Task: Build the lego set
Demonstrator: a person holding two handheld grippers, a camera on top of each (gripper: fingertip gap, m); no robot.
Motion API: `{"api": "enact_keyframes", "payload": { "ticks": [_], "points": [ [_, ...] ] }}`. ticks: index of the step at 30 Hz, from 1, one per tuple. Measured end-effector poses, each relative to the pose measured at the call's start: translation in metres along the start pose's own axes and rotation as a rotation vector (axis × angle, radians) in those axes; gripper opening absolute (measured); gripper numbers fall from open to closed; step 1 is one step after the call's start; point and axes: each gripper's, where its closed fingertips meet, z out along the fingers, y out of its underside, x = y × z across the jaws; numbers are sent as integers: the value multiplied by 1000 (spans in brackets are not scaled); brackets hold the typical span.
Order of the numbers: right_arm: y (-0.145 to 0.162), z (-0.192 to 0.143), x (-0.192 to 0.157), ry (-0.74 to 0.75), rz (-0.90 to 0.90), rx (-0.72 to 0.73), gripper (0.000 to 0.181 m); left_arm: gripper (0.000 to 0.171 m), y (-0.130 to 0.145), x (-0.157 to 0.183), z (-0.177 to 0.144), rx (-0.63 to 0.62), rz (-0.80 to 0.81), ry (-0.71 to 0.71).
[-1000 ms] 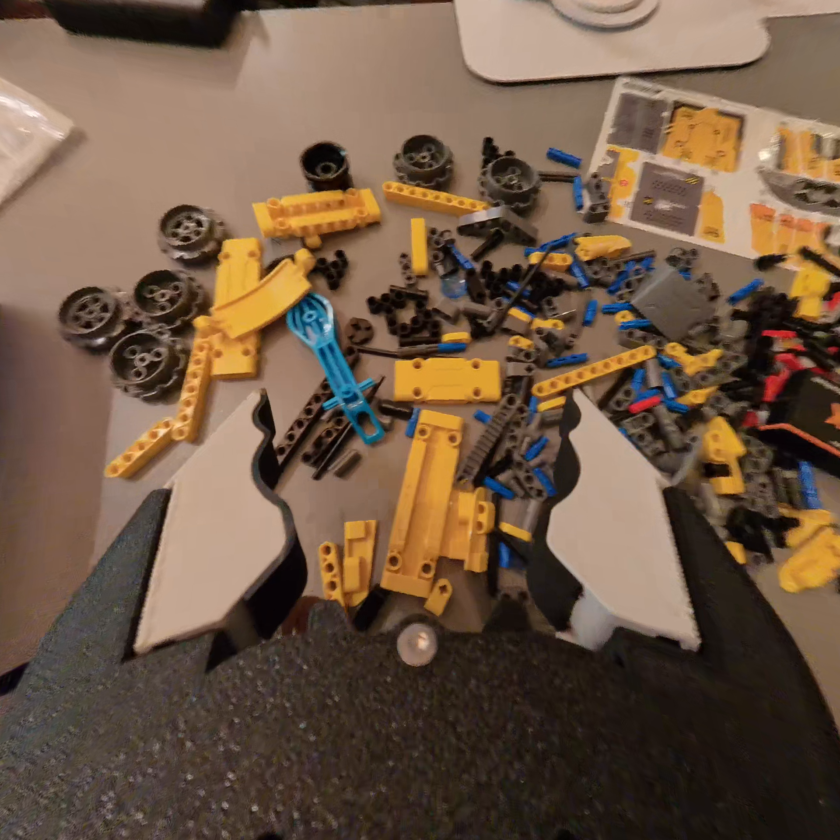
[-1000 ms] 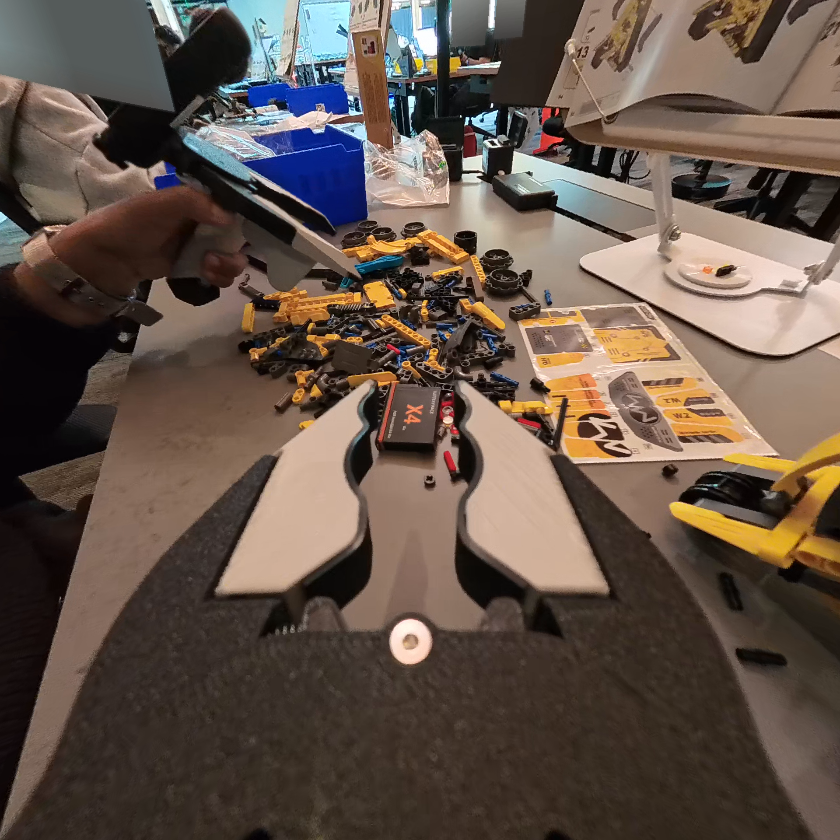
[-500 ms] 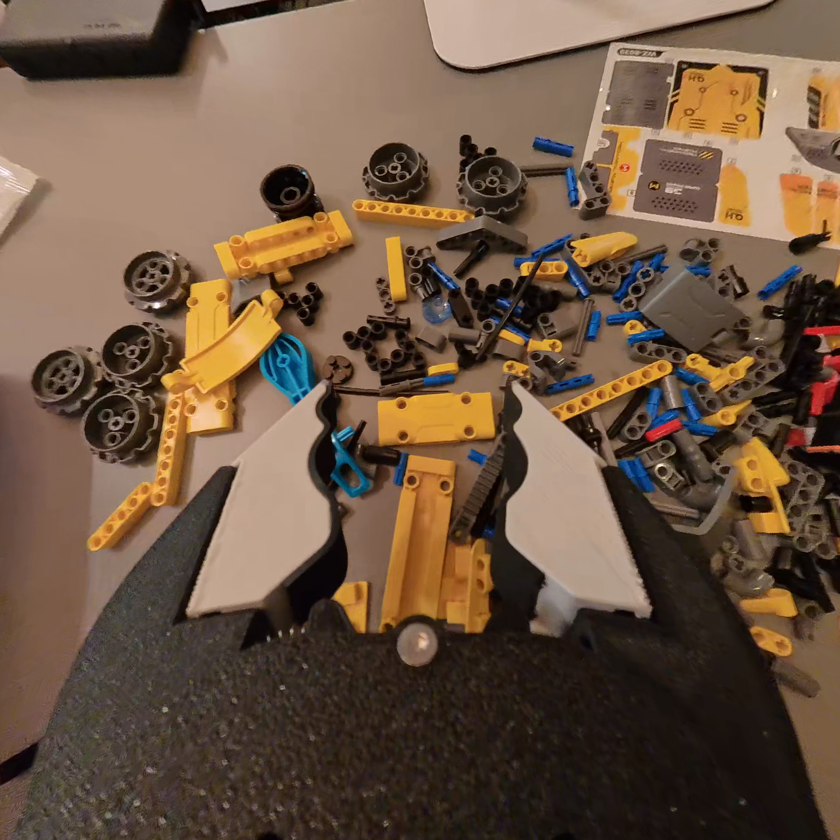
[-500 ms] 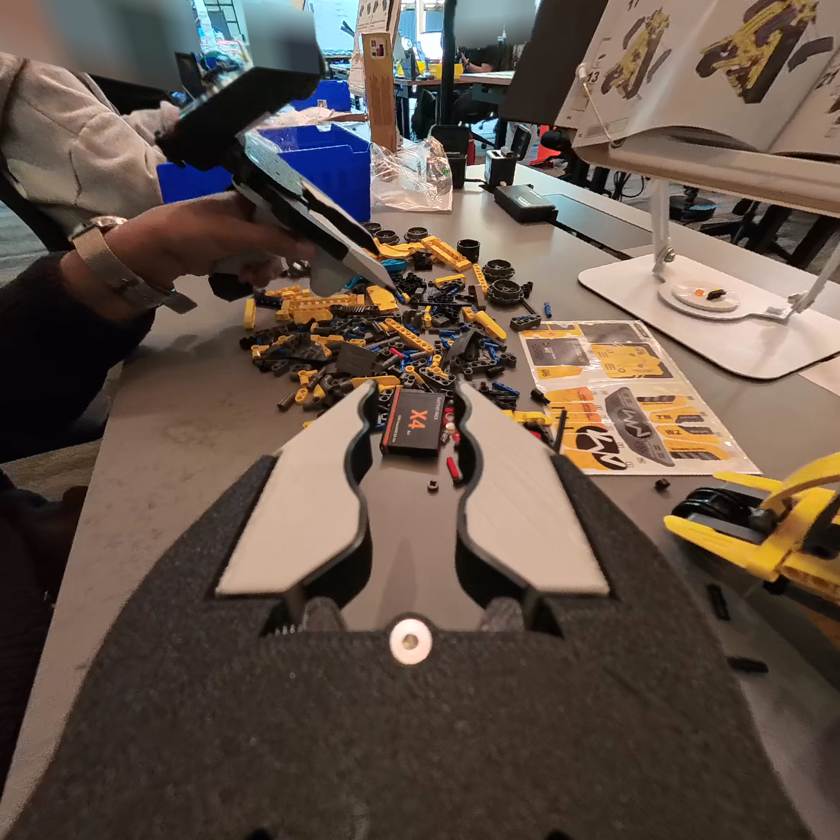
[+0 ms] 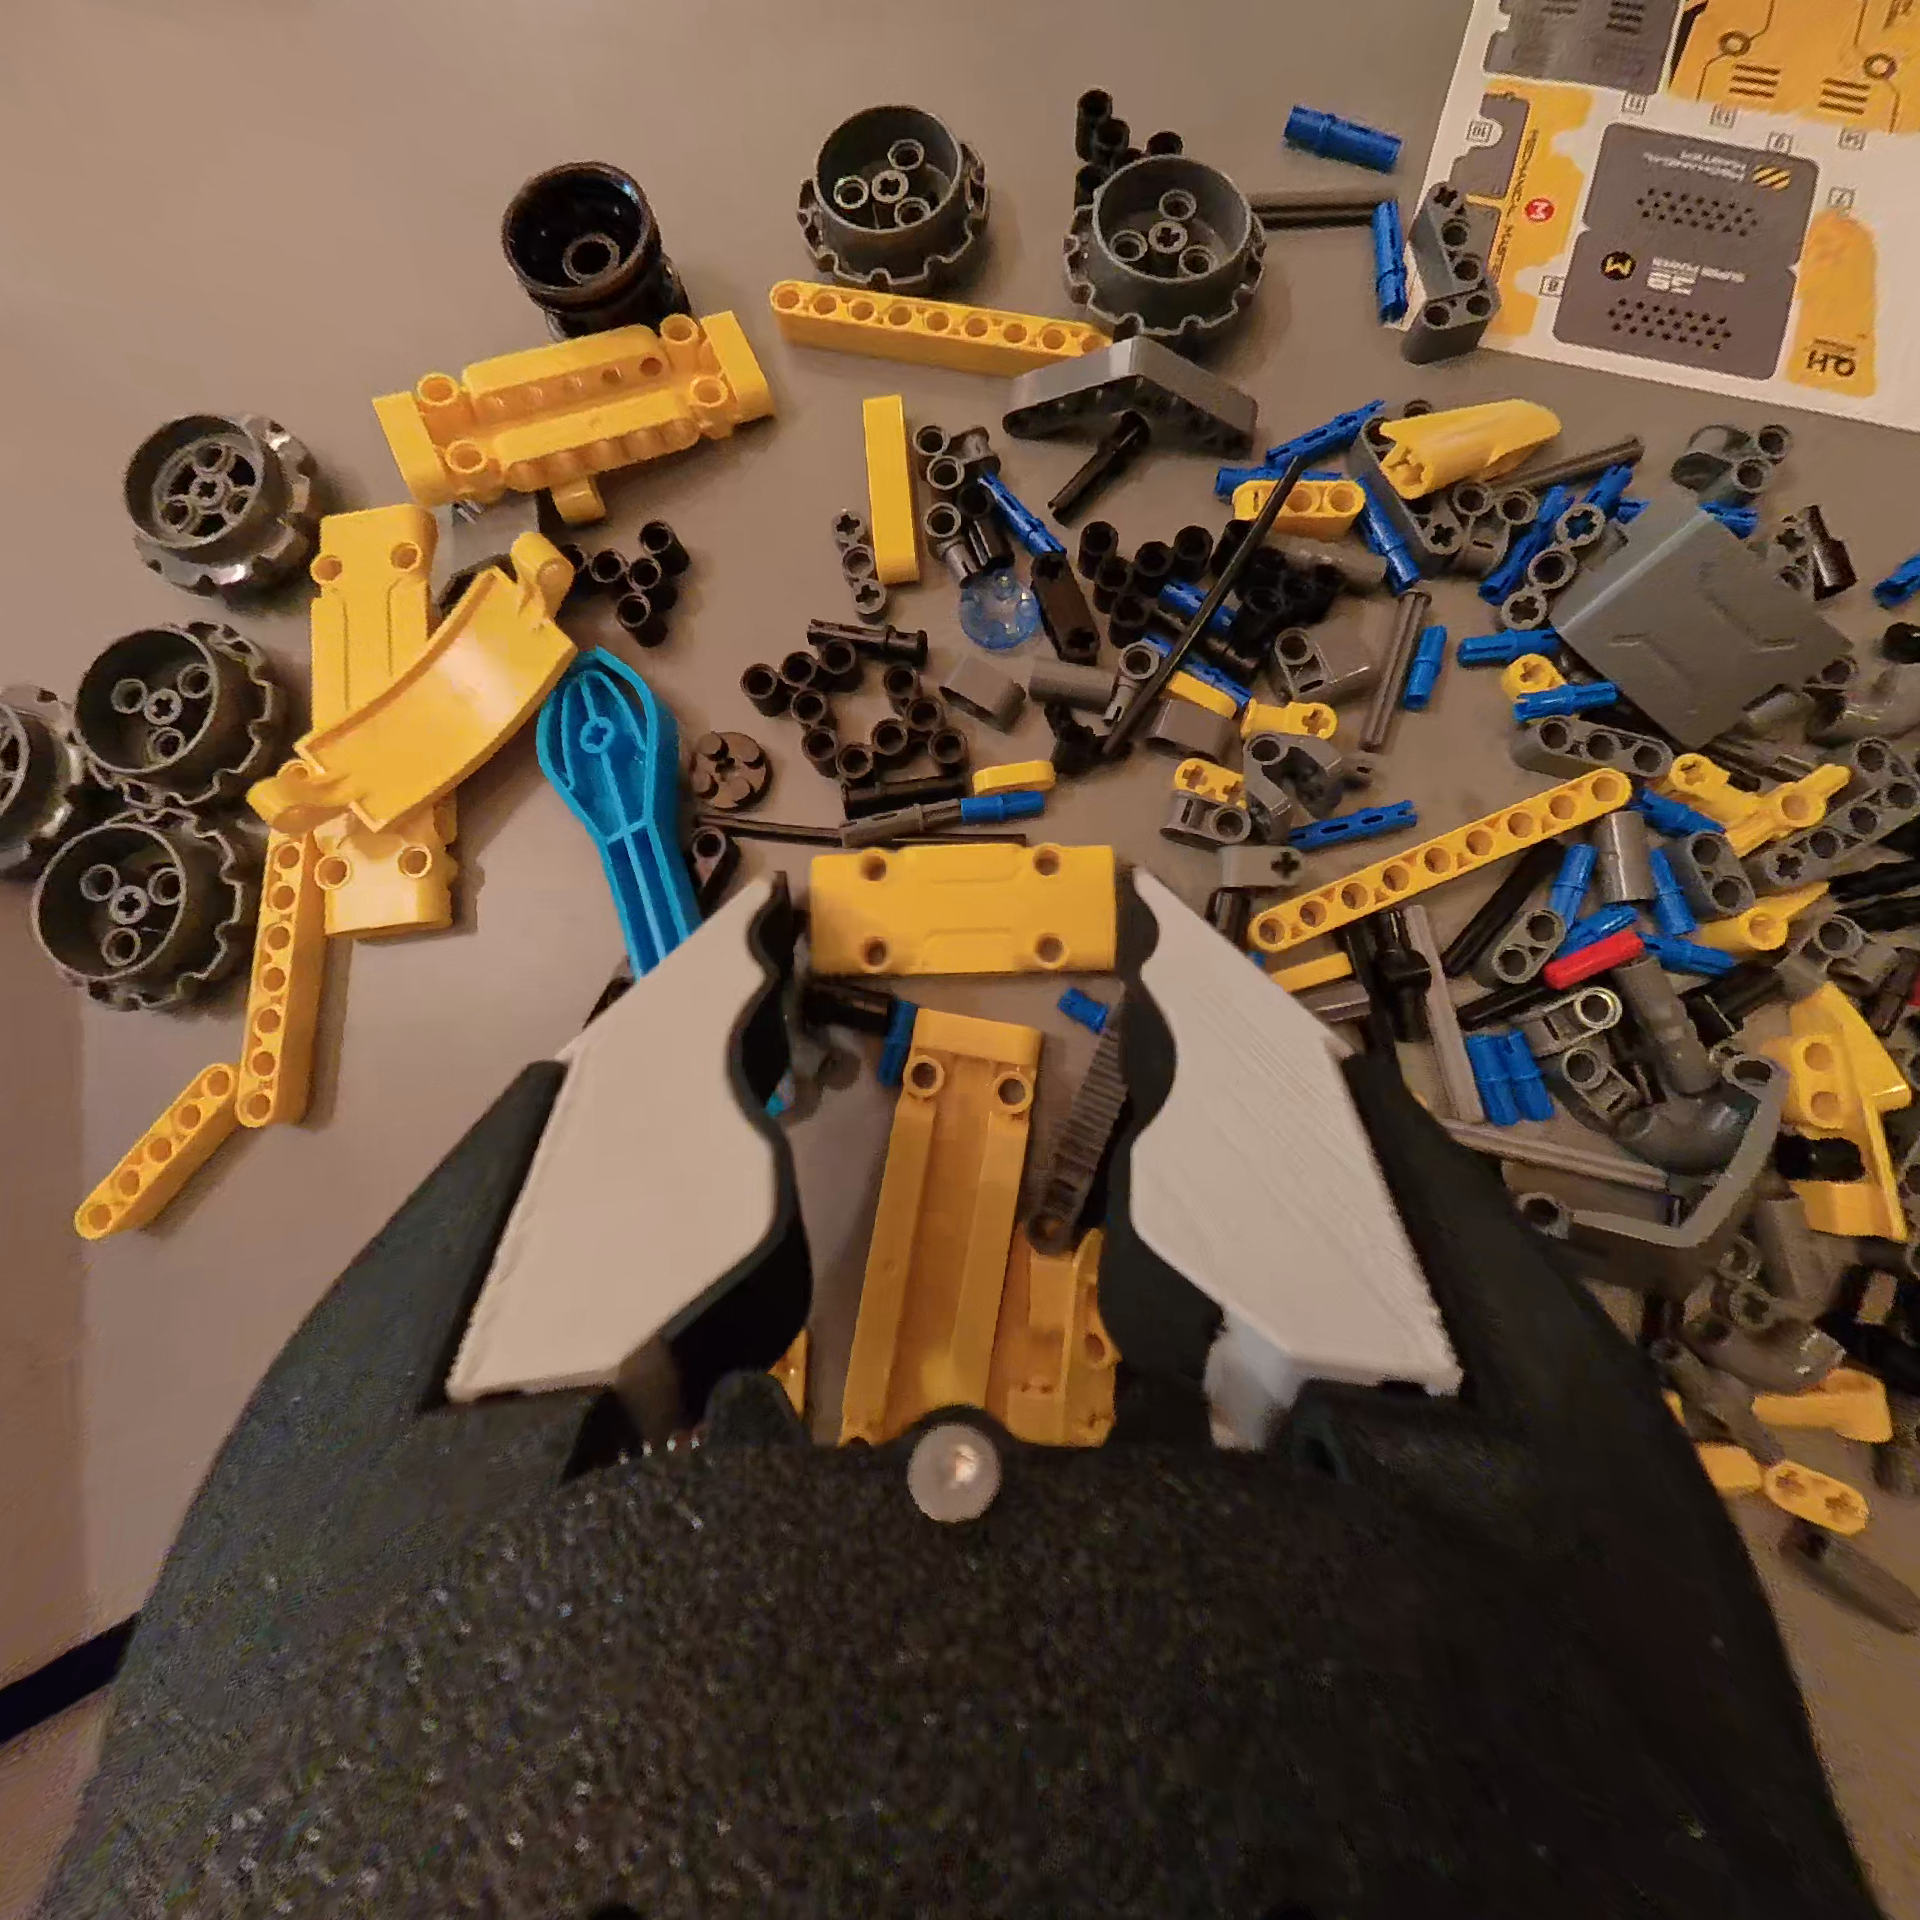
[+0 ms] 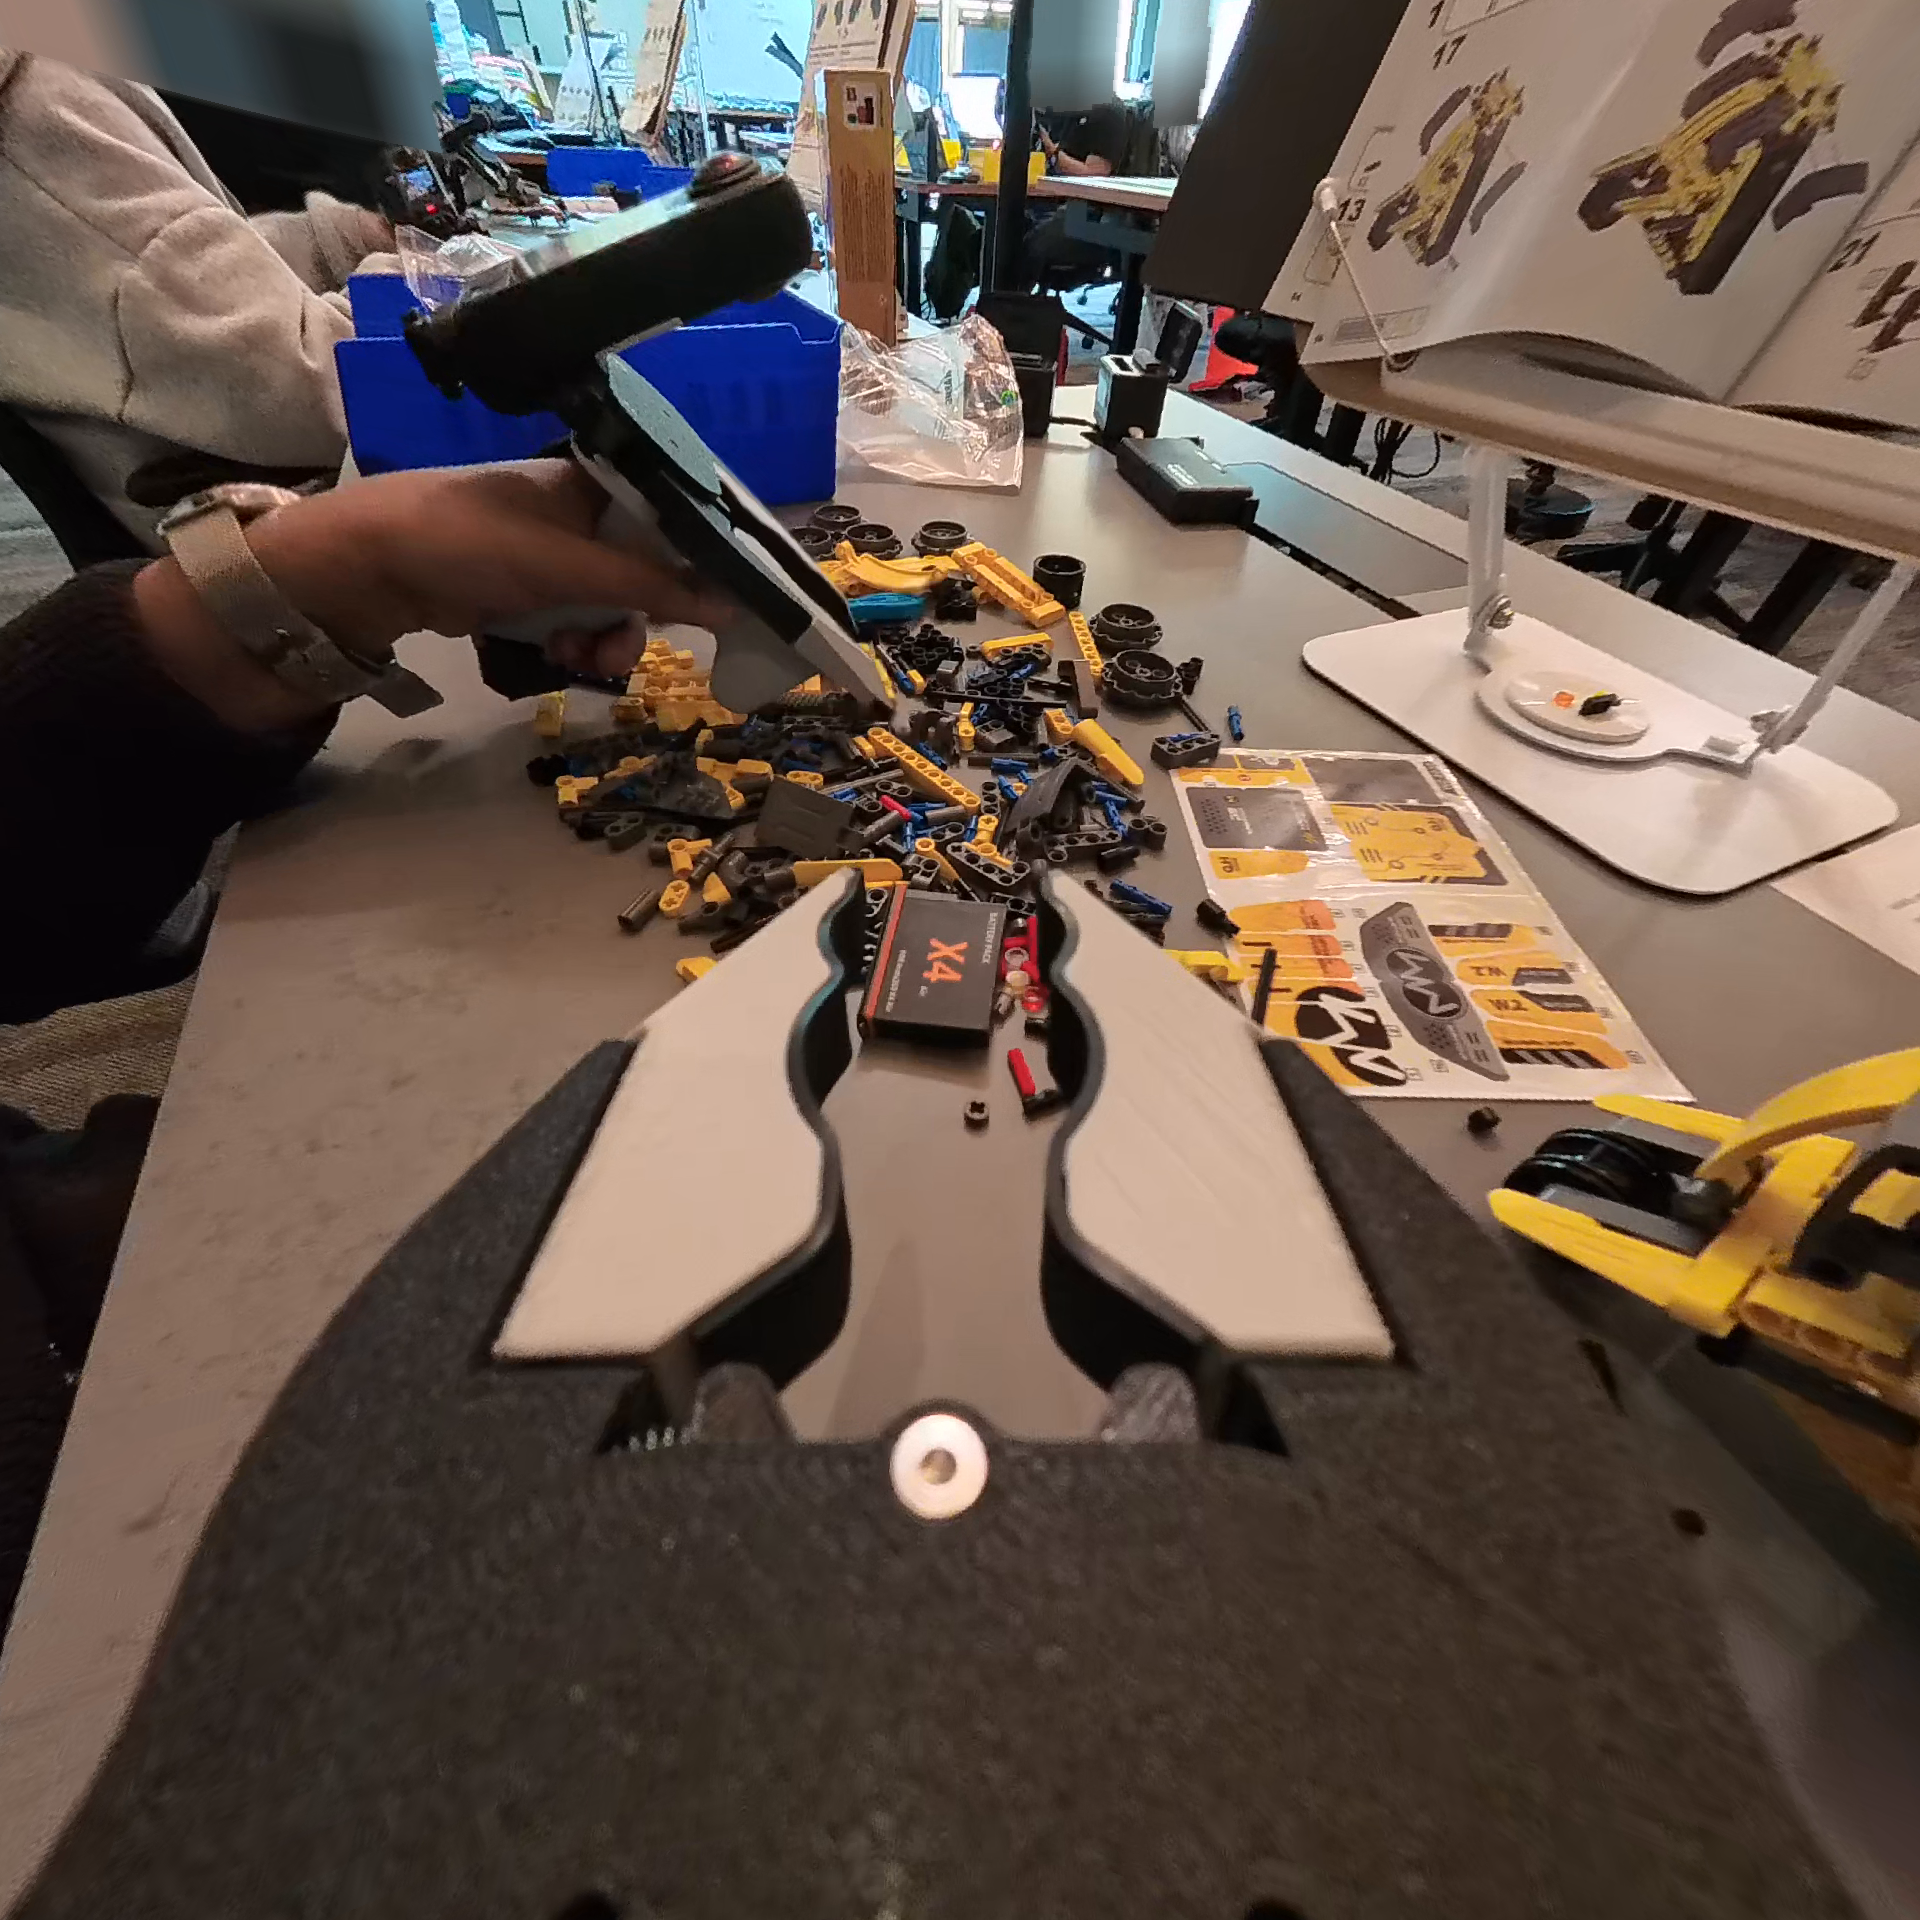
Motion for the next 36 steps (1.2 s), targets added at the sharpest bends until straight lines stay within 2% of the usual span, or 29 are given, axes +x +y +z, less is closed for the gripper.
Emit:
{"api": "enact_keyframes", "payload": {
  "ticks": [6, 9, 11, 14, 17, 20, 22, 25, 29, 32, 36],
  "points": [
    [1, 0, 1, 2, 5, -3, 32, 57, -4, 2, -2, 33, 22, 31],
    [2, 0, 3, 5, 9, -3, 32, 57, -23, 3, -18, 144, 61, 29],
    [1, 0, 3, 4, 16, -1, 32, 57, -40, 18, -35, 253, 139, 69],
    [1, 0, 4, 2, 23, 1, 32, 57, -41, 85, -64, 343, 378, 329],
    [0, -2, 7, 16, 19, 6, 32, 57, -9, 163, -92, 355, 651, 606],
    [-3, -5, 13, 32, 31, 23, 32, 57, 24, 227, -105, 317, 791, 807],
    [-5, -8, 16, 37, 45, 34, 32, 57, 44, 256, -103, 264, 877, 852],
    [-7, -9, 18, 36, 66, 48, 32, 58, 63, 283, -91, 209, 983, 841],
    [-5, -8, 17, 27, 75, 41, 32, 58, 67, 301, -86, 202, 990, 861],
    [-3, -7, 16, 25, 70, 31, 32, 60, 54, 295, -82, 252, 965, 775],
    [-8, -9, 17, 40, 55, 51, 32, 58, 21, 285, -110, 431, 711, 892]
  ]
}}
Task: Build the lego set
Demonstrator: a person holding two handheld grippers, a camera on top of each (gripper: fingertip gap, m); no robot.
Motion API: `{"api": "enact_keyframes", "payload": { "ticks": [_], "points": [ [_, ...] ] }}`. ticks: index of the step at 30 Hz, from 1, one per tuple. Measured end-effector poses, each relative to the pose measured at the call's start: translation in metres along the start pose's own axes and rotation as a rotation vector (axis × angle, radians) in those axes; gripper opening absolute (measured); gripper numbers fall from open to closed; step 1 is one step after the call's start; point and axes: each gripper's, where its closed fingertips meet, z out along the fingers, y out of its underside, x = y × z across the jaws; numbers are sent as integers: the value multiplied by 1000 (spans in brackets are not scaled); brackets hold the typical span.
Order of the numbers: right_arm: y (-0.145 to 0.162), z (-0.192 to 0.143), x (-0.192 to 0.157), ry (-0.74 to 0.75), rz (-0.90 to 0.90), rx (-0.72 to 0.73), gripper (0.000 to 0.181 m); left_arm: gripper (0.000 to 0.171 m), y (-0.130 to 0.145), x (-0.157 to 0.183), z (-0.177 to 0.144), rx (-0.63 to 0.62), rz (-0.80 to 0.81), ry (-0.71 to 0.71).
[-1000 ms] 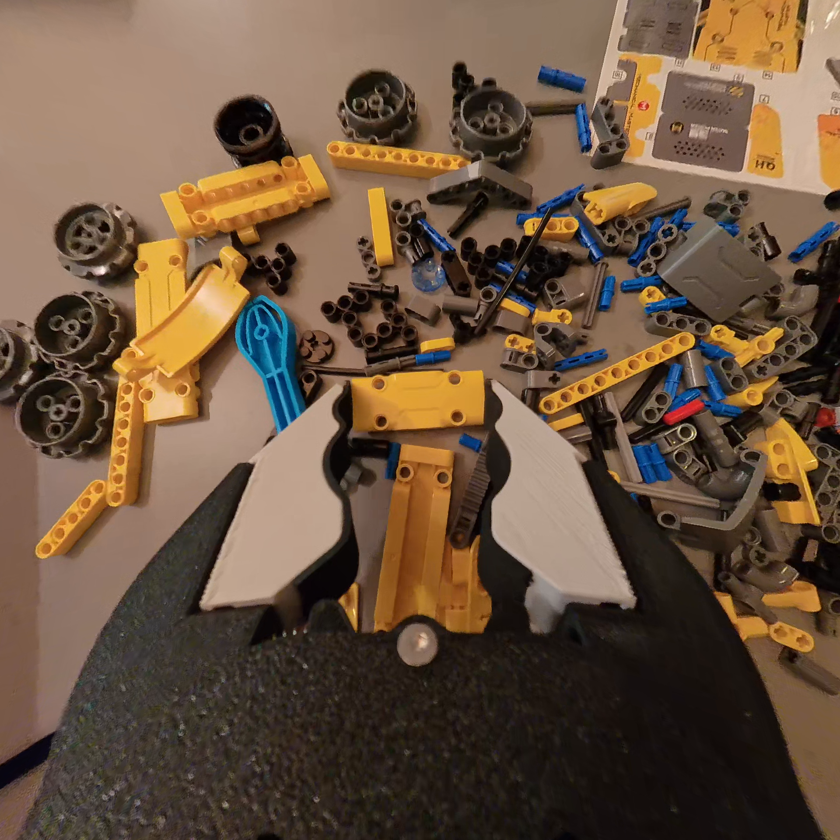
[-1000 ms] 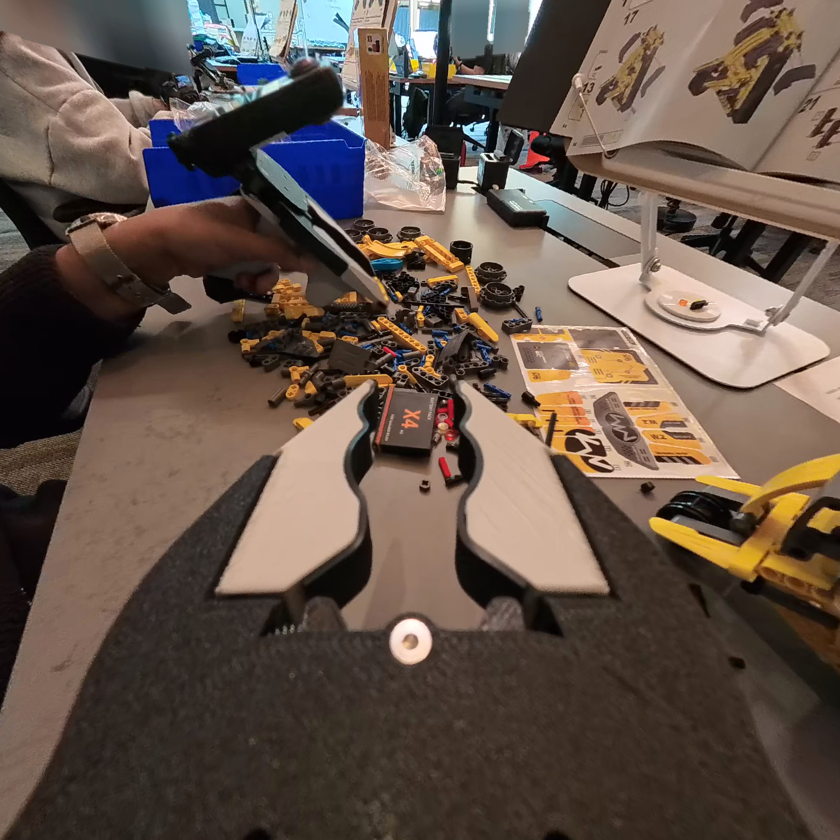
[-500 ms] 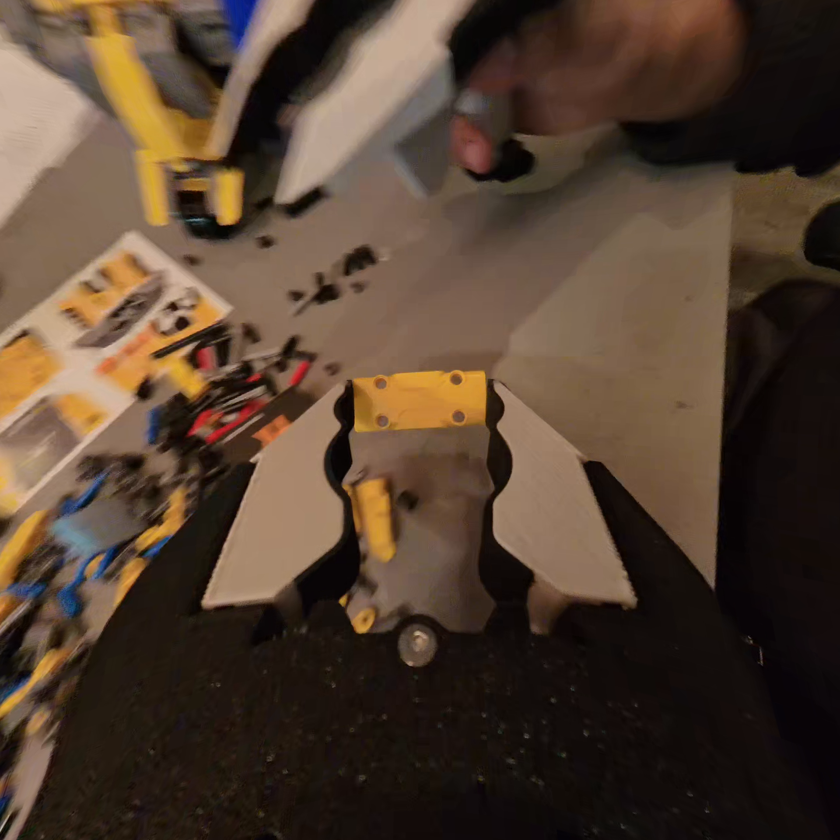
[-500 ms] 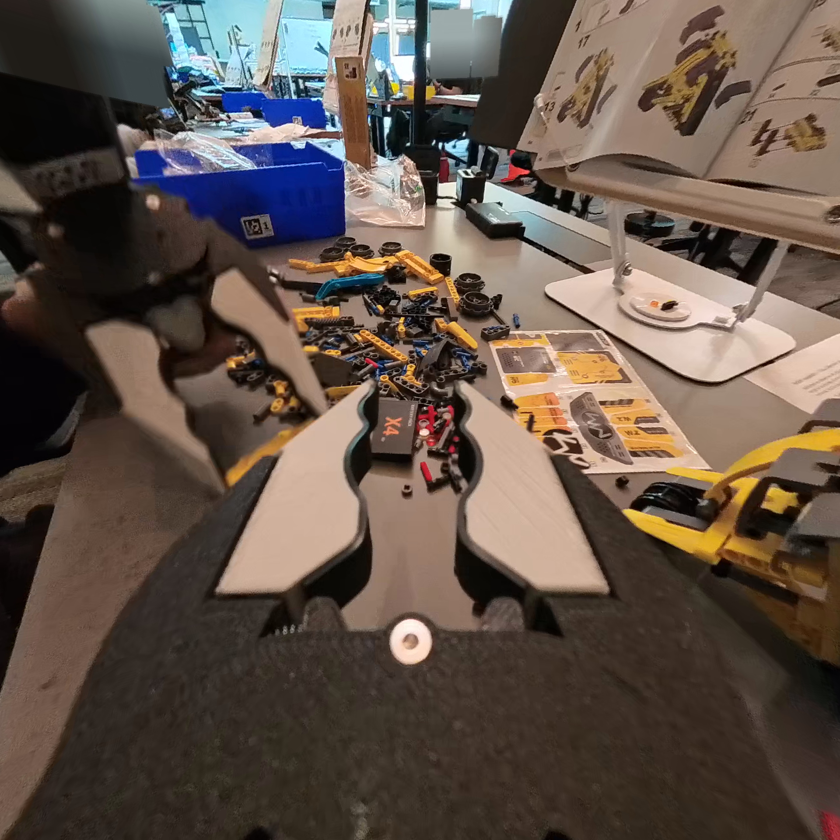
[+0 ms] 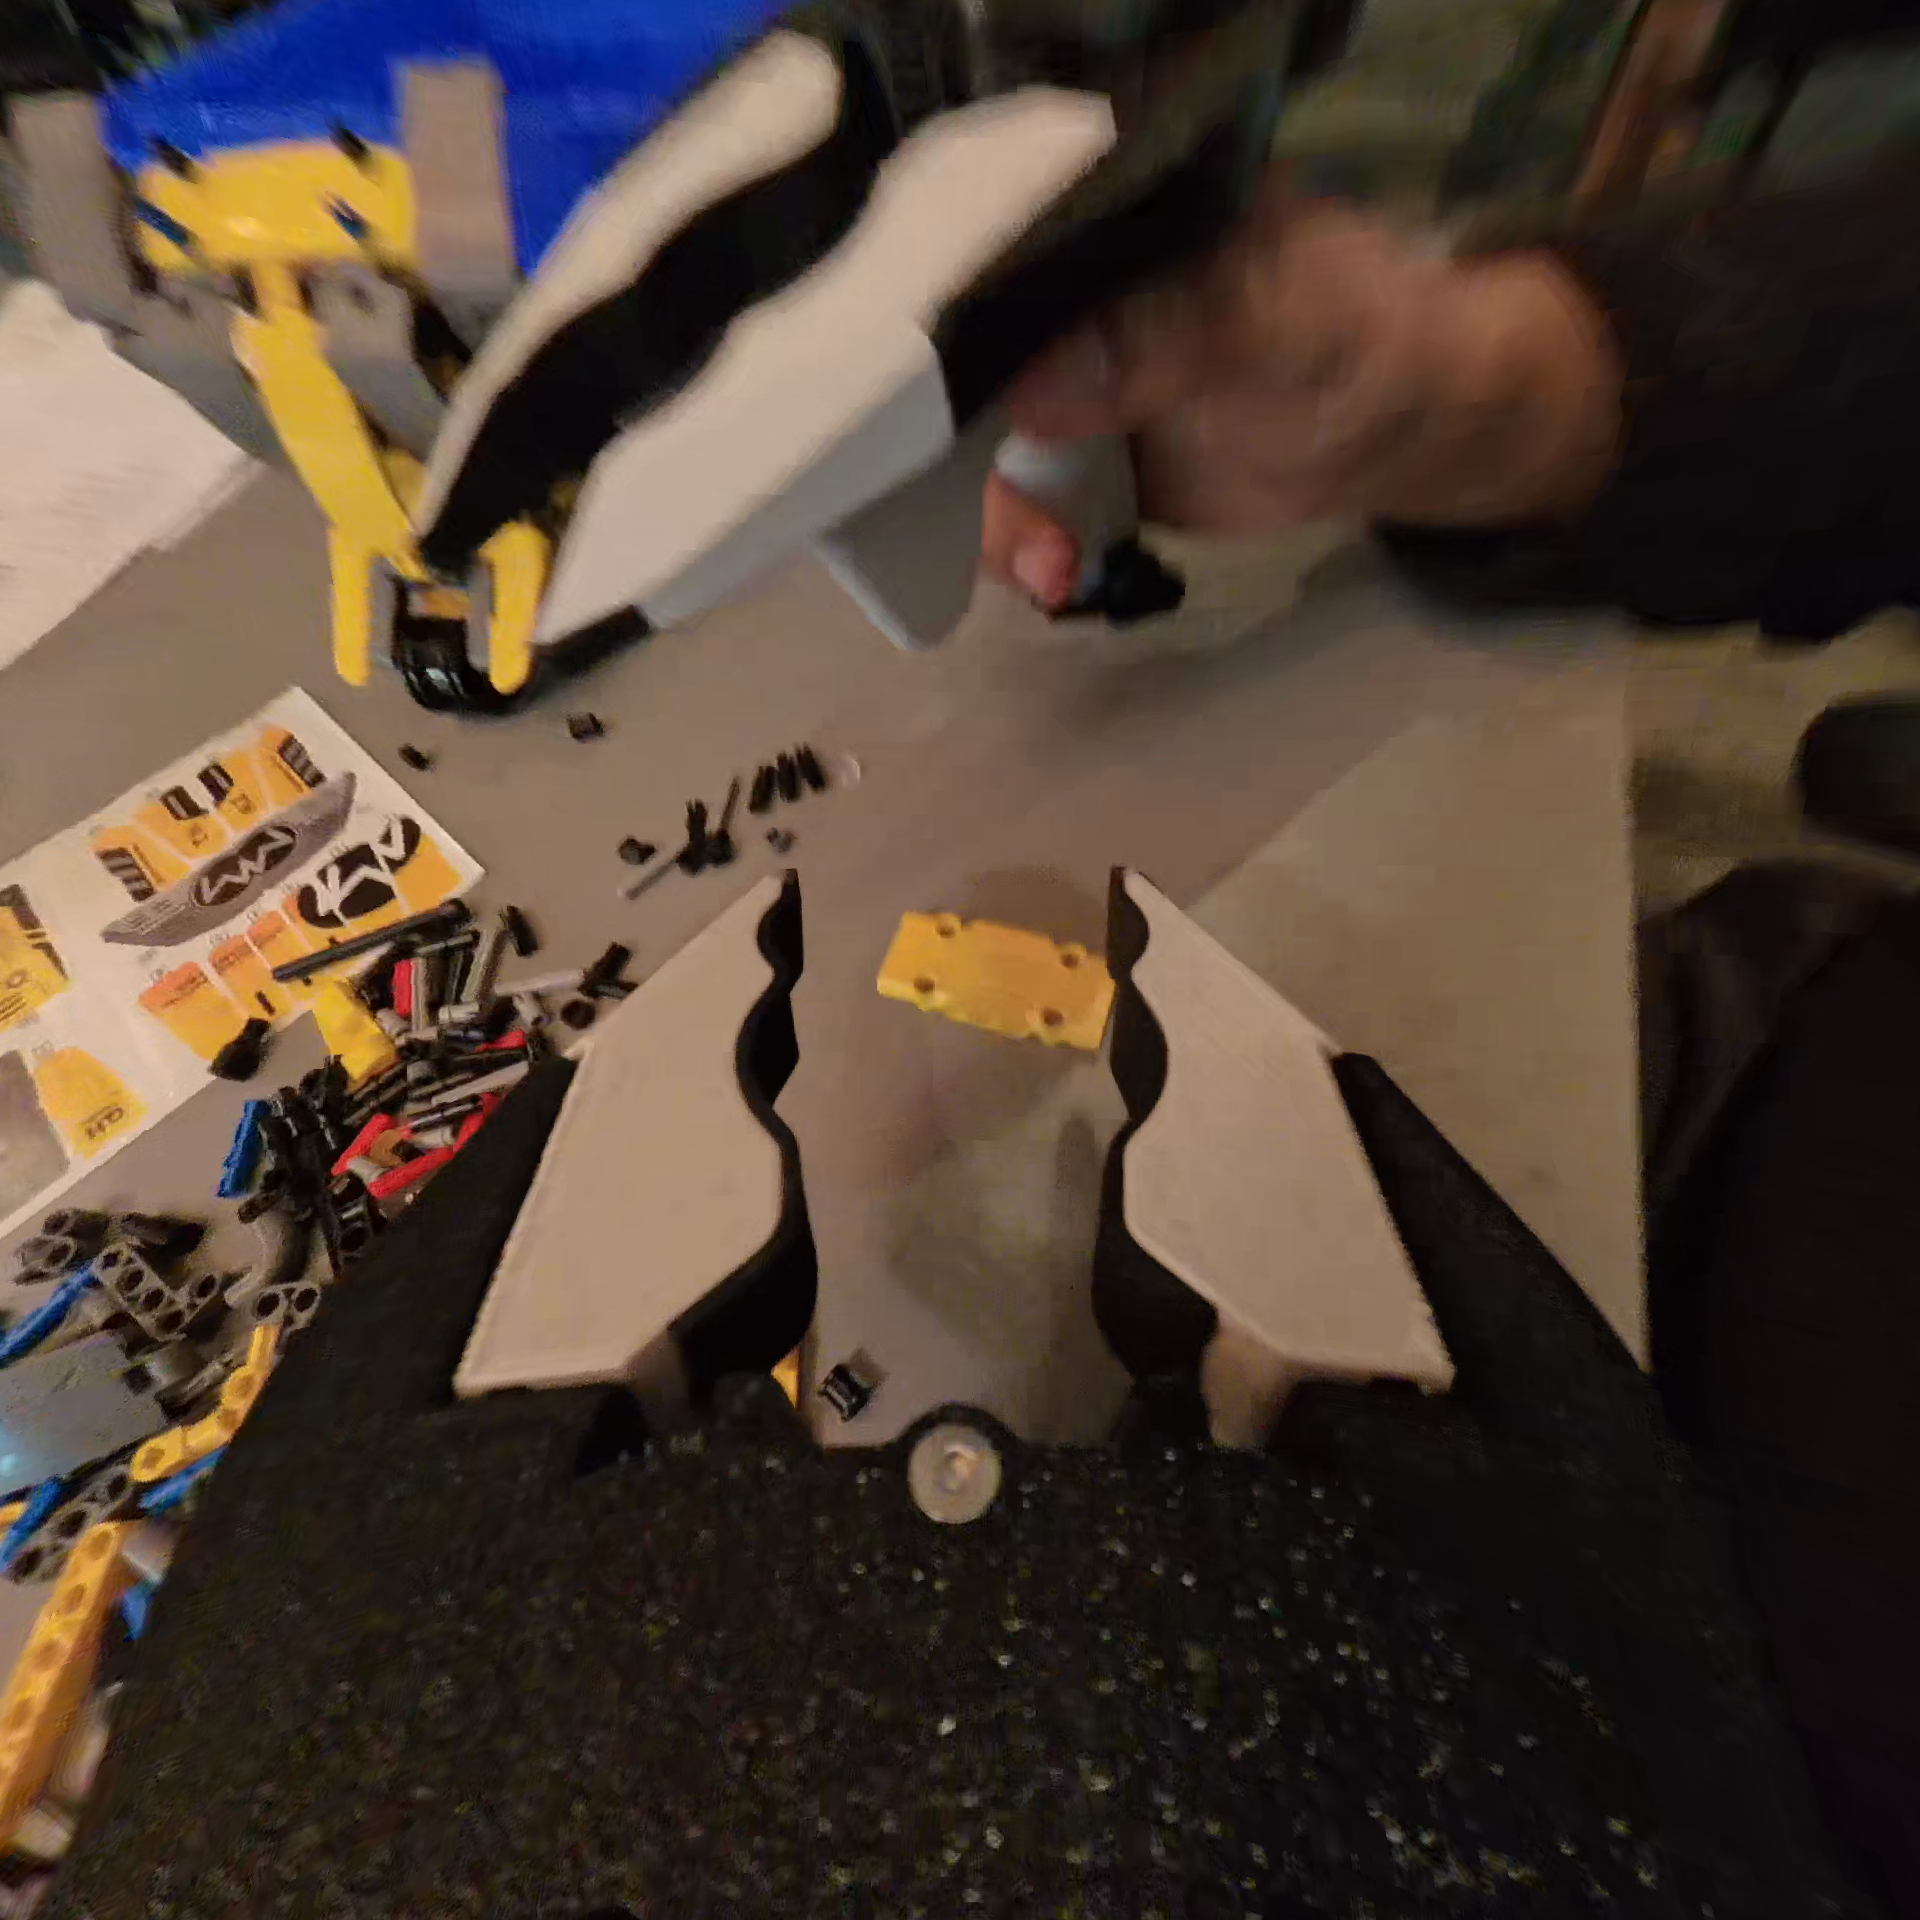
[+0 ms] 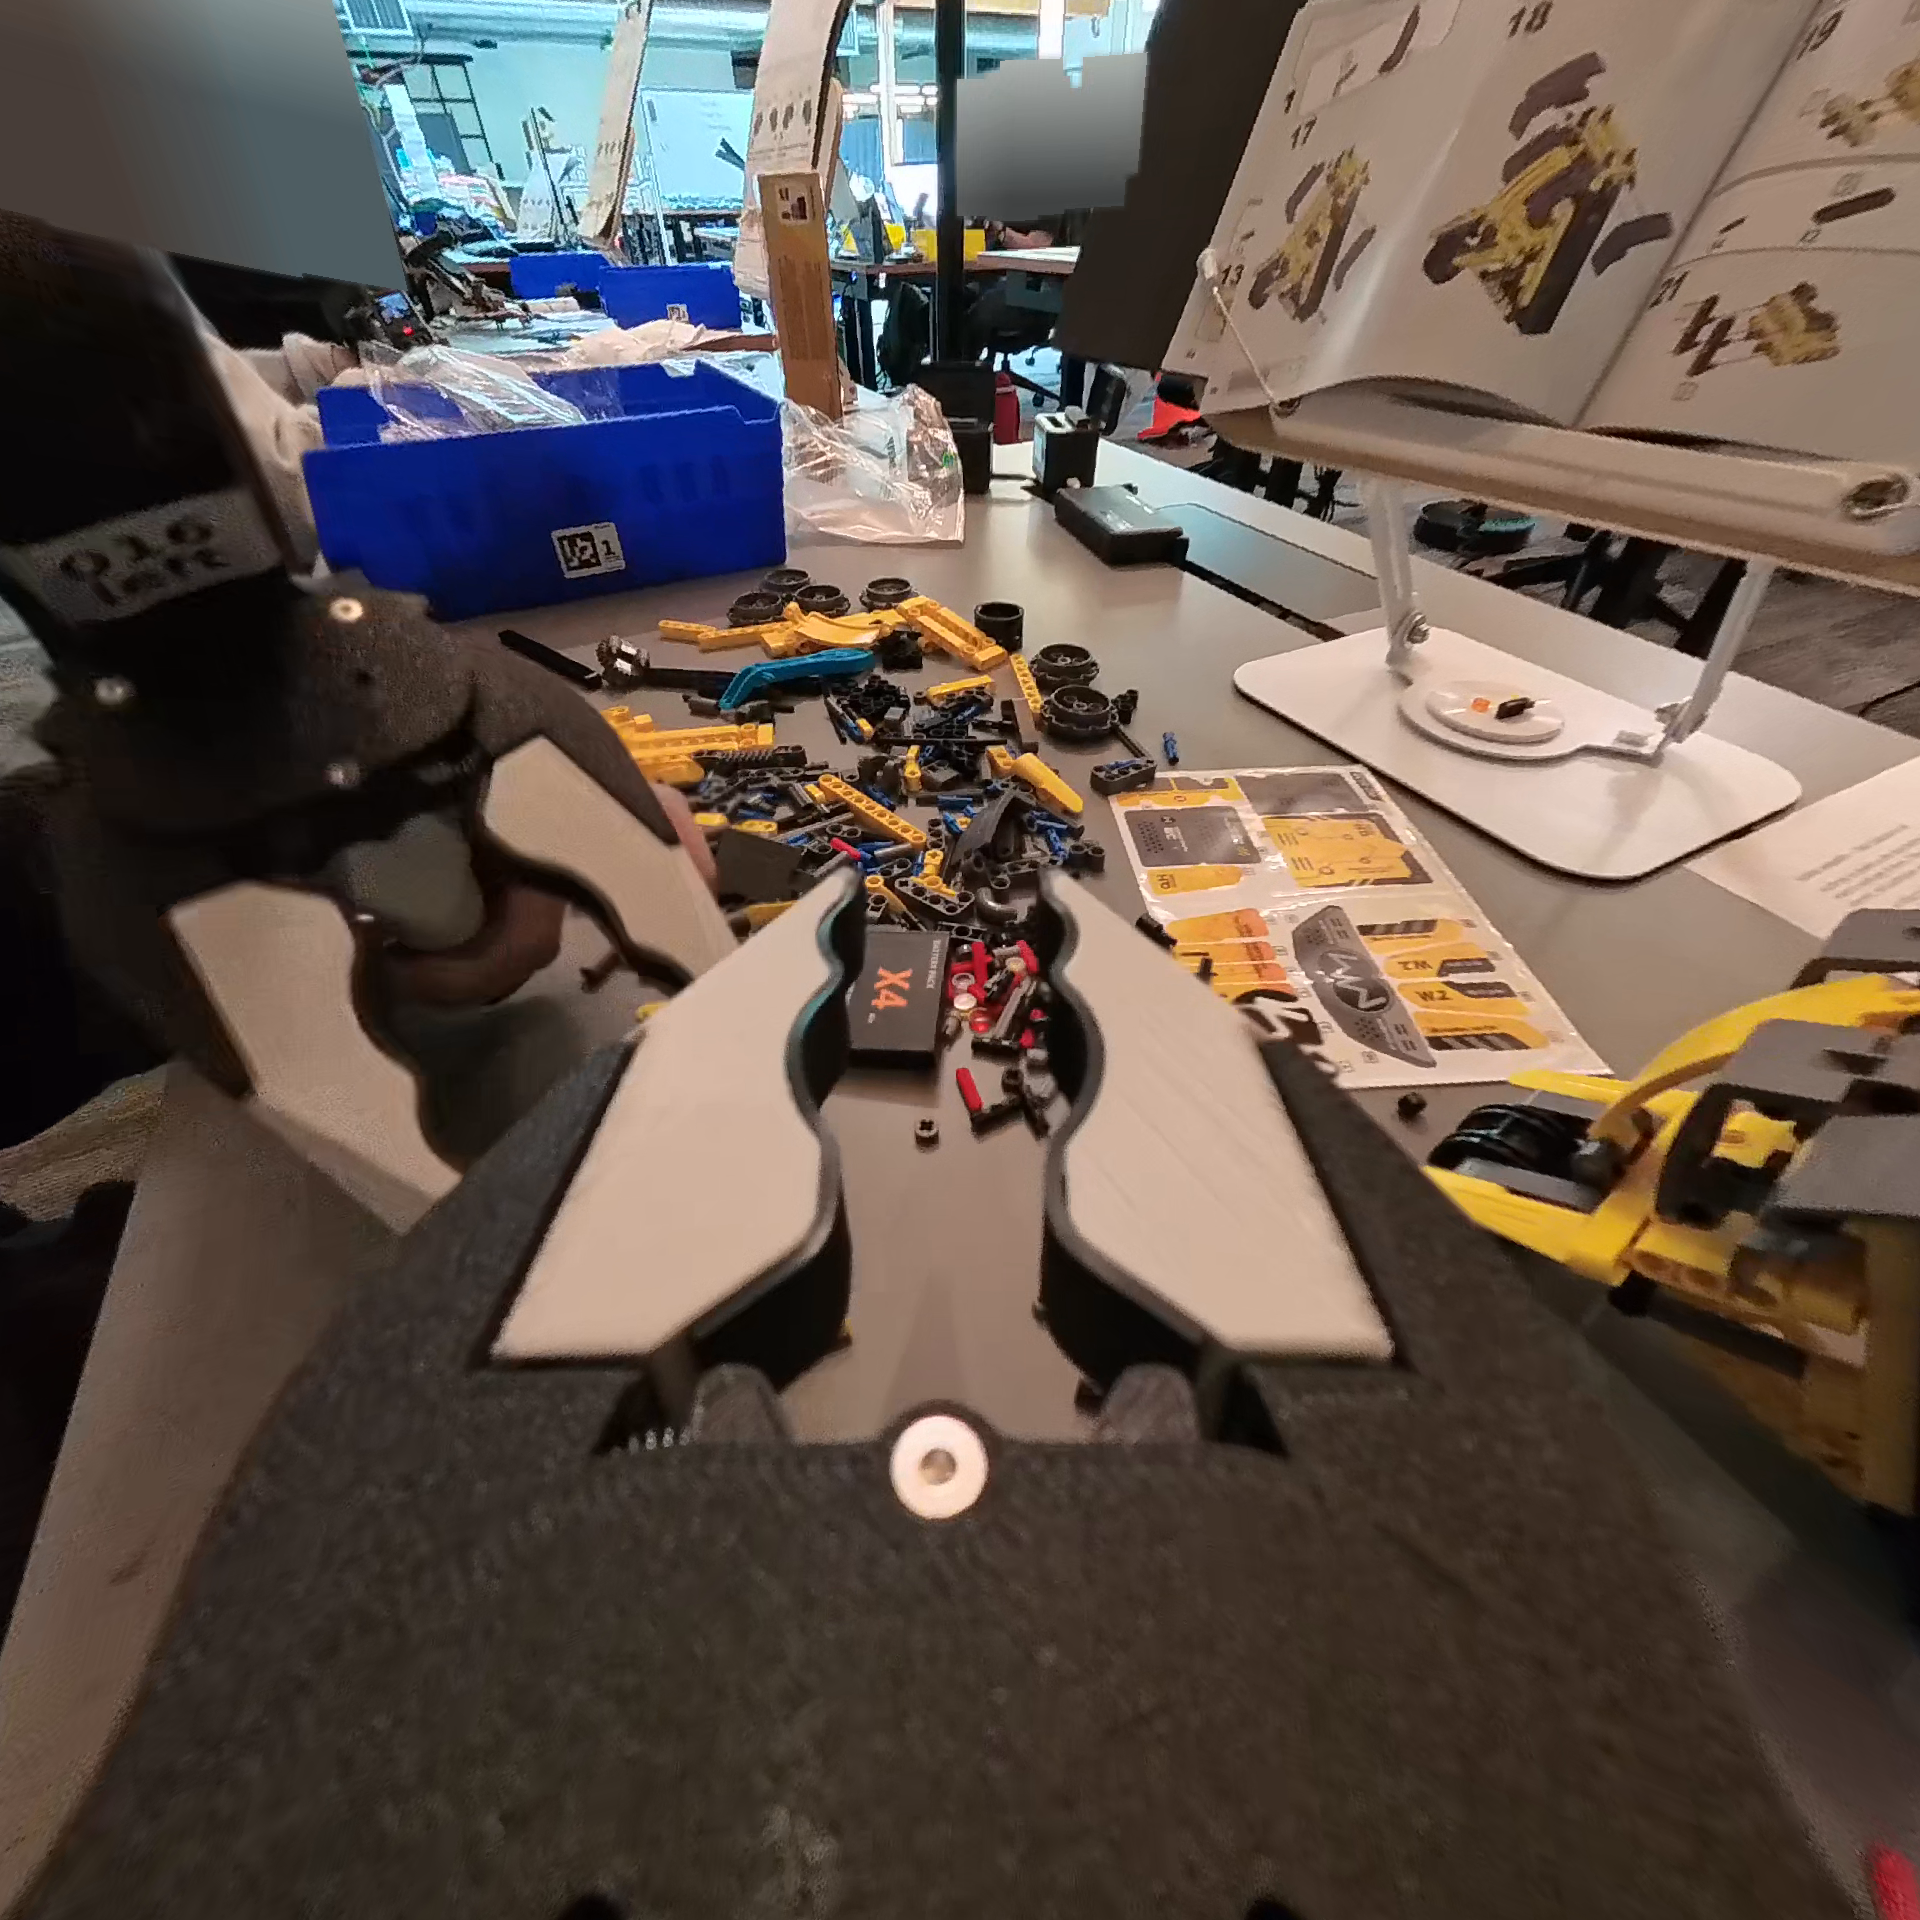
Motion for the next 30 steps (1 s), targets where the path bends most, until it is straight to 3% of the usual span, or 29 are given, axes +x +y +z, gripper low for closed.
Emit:
{"api": "enact_keyframes", "payload": {
  "ticks": [3, 5, 7, 11, 13, 15, 18, 21, 30],
  "points": [
    [-5, -3, 2, 11, -6, 19, 32, 58, -22, -12, -20, 205, -100, -23],
    [-6, -3, 2, 7, 1, 29, 32, 58, -27, -23, -27, 271, -122, -89],
    [-6, -3, 1, 4, 14, 29, 33, 57, -27, -37, -31, 284, -127, -183],
    [-2, 1, 4, 39, 14, 15, 56, 57, -15, -60, -32, 223, -82, -348],
    [-2, 2, 11, 145, -125, 1, 69, 57, -12, -67, -35, 206, -61, -405],
    [-7, -2, 14, 263, -311, 2, 70, 57, -12, -69, -36, 209, -65, -413],
    [-5, 2, -8, 221, -434, -7, 61, 54, -18, -72, -44, 255, -73, -424],
    [-4, 5, -19, 150, -358, 17, 40, 49, -23, -69, -49, 297, -78, -402],
    [-1, 5, -19, 20, -102, 35, 45, 45, -27, -72, -52, 333, -109, -394]
  ]
}}
